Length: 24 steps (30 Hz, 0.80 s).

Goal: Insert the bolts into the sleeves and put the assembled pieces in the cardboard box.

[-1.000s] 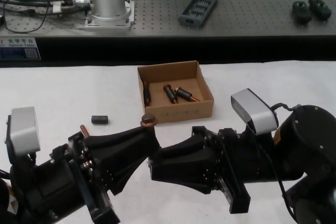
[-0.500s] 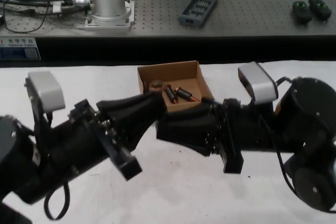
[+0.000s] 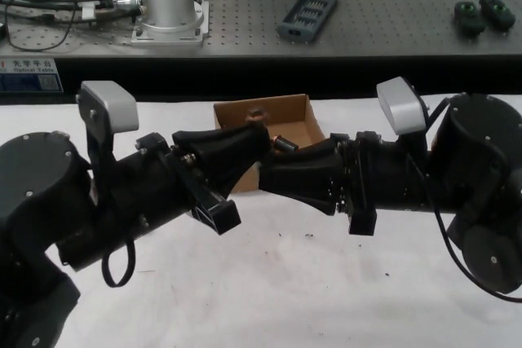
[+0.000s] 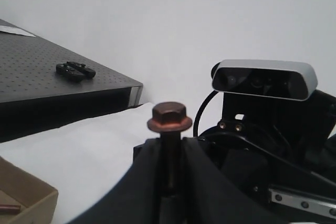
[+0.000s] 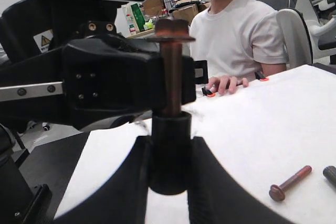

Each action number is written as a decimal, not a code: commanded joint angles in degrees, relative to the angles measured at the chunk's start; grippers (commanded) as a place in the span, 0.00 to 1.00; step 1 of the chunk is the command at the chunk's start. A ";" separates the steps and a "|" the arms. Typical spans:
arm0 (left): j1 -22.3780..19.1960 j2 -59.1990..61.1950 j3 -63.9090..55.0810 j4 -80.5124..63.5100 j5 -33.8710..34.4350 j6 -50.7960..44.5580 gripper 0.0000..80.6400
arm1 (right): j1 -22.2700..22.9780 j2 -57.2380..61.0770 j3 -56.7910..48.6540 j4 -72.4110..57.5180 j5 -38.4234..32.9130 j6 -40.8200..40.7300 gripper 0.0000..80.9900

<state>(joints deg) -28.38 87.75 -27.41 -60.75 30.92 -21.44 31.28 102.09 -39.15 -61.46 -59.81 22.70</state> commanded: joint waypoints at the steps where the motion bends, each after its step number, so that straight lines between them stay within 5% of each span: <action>1: 0.26 2.64 -0.08 0.23 0.71 1.00 0.01 | -0.61 -0.53 -1.34 -0.86 -0.34 0.38 0.08; 10: 0.26 3.15 -0.08 -1.08 0.69 1.00 0.01 | -0.61 -0.53 -1.34 -0.52 -1.24 0.38 0.08; 17: 1.35 3.15 -0.08 -0.12 1.52 0.84 0.42 | -0.61 -0.53 -1.34 -1.06 -2.99 0.38 0.08; 24: 1.69 3.15 -0.08 -3.25 3.32 -2.22 0.43 | -0.76 -0.53 -1.34 -1.02 -3.37 0.21 0.08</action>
<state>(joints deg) -26.85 90.25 -27.59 -63.87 32.89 -22.86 30.94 102.17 -39.33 -60.71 -62.79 23.09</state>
